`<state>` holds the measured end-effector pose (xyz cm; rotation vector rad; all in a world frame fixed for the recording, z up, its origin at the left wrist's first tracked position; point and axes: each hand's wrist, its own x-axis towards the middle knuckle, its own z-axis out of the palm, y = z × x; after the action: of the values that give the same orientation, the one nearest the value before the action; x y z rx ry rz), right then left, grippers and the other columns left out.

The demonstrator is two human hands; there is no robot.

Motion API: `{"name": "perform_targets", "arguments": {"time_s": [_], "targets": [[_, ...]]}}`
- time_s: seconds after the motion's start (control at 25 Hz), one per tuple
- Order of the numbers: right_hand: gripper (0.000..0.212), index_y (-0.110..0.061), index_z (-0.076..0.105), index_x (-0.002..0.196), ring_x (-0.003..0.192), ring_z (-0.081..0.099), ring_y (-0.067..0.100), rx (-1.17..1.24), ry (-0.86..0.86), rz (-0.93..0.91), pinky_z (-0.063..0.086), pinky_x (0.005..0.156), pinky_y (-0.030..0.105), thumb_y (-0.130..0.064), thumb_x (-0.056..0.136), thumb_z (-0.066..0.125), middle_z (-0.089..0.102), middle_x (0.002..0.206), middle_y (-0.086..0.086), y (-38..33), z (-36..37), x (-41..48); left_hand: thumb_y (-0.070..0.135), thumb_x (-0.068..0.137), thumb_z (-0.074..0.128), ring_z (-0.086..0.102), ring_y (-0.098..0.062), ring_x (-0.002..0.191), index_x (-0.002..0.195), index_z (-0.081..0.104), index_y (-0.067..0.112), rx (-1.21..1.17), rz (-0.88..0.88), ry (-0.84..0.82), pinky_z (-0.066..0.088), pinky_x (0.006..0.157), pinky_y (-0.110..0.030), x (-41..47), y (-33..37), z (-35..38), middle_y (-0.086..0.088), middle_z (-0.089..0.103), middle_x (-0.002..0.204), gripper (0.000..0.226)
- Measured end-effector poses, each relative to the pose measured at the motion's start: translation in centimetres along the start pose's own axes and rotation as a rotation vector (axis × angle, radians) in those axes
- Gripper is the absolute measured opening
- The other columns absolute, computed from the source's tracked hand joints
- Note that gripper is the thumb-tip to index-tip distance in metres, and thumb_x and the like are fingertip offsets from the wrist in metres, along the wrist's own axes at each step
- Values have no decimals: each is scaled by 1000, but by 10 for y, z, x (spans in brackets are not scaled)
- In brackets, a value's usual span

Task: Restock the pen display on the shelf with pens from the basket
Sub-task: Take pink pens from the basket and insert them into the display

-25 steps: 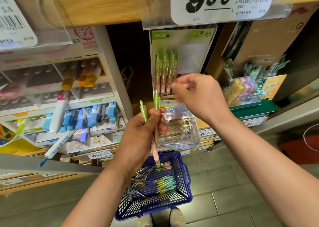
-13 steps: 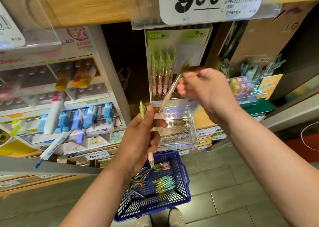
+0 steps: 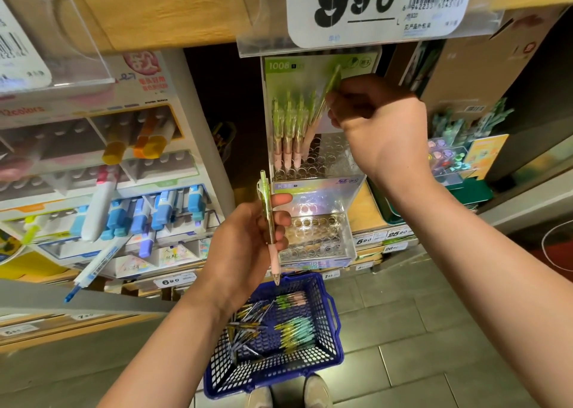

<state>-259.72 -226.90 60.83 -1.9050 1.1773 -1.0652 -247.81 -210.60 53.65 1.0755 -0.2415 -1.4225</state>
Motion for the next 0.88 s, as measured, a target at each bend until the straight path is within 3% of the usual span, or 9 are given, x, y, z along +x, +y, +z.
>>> {"name": "perform_targets", "arguments": {"time_s": [0.36, 0.48, 0.72, 0.88], "targets": [[15, -17, 76, 105, 84, 71, 23, -68, 31, -59, 57, 82, 43, -24, 94, 69, 76, 91, 2, 0, 1, -1, 20, 104, 35, 45, -14, 66, 121, 67, -2, -43, -2, 20, 37, 66, -27, -1, -3, -6, -3, 56, 74, 43], [13, -20, 77, 103, 81, 70, 21, -127, 29, -67, 56, 78, 36, -25, 93, 70, 74, 87, -1, 2, 4, -3, 17, 106, 36, 47, -14, 69, 121, 68, -2, -48, 13, 21, 37, 68, -28, 1, -2, -6, -3, 56, 77, 40], [12, -21, 77, 101, 76, 68, 17, -324, -141, -101, 51, 72, 22, -24, 94, 67, 73, 82, -1, 17, 15, -10, 4, 106, 36, 49, -16, 76, 128, 64, -2, 0, 46, -12, 39, 75, -29, 0, -3, -6, -6, 61, 85, 36], [16, -20, 78, 100, 78, 69, 15, -314, -136, -40, 52, 77, 22, -30, 93, 68, 74, 83, -3, 19, 15, -9, 7, 98, 53, 58, -12, 80, 127, 66, 1, 95, 123, 2, 49, 76, -23, -2, -3, -7, -5, 70, 97, 32]]}}
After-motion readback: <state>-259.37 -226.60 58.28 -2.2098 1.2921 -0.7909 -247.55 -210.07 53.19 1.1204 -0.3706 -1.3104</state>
